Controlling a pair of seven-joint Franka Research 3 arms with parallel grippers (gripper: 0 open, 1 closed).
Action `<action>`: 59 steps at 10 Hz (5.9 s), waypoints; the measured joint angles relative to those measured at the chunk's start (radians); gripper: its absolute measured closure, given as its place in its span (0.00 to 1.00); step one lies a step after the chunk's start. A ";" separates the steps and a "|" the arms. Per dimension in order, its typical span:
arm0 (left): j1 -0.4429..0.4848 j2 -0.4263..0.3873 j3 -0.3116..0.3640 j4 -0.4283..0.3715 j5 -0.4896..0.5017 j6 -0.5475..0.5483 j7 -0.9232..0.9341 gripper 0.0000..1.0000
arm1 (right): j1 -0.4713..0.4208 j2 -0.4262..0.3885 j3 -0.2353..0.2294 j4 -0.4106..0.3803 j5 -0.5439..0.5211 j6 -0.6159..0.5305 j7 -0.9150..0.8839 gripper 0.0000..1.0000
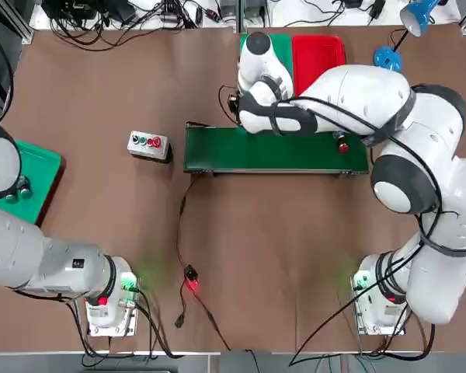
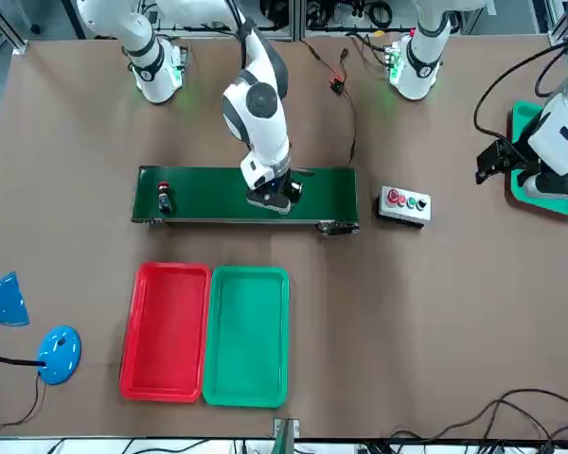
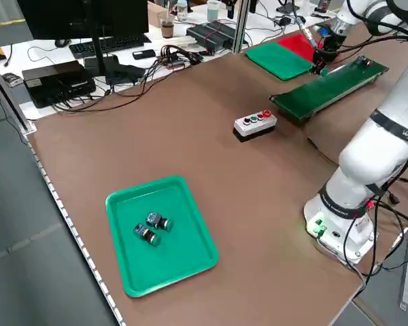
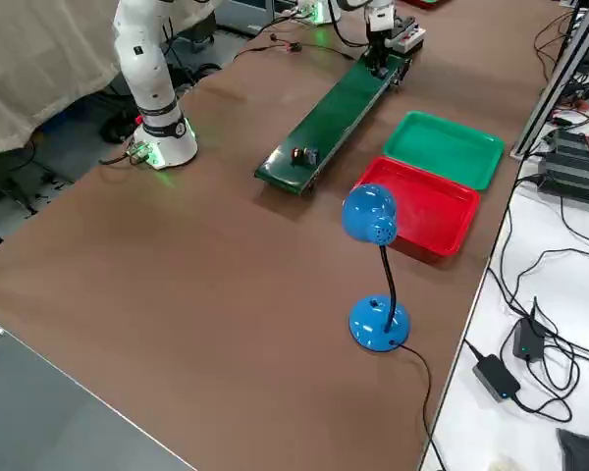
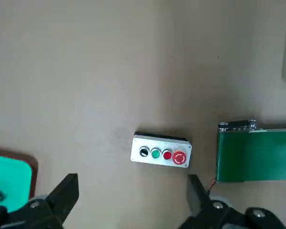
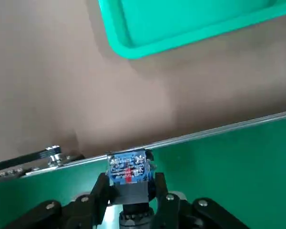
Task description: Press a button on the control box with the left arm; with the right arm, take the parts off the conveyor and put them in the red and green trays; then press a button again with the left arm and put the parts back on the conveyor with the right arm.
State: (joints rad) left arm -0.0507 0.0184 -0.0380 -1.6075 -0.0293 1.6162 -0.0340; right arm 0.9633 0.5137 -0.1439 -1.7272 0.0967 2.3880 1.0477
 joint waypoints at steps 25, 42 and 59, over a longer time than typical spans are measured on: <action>0.003 0.000 0.001 0.001 0.000 0.000 0.000 0.00 | -0.432 -0.186 -0.036 0.132 -0.114 -0.211 -0.407 0.00; 0.009 0.000 0.002 0.009 0.000 0.001 -0.007 0.00 | -0.951 -0.523 0.173 0.234 -0.036 -0.689 -0.800 0.00; 0.009 0.000 0.000 0.008 0.000 -0.008 -0.007 0.00 | -0.876 -0.509 0.035 0.133 -0.119 -0.745 -0.994 0.00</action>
State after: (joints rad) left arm -0.0420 0.0183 -0.0385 -1.5997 -0.0293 1.6077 -0.0405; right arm 0.0877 0.0043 -0.1093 -1.5941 -0.0225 1.6434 0.0542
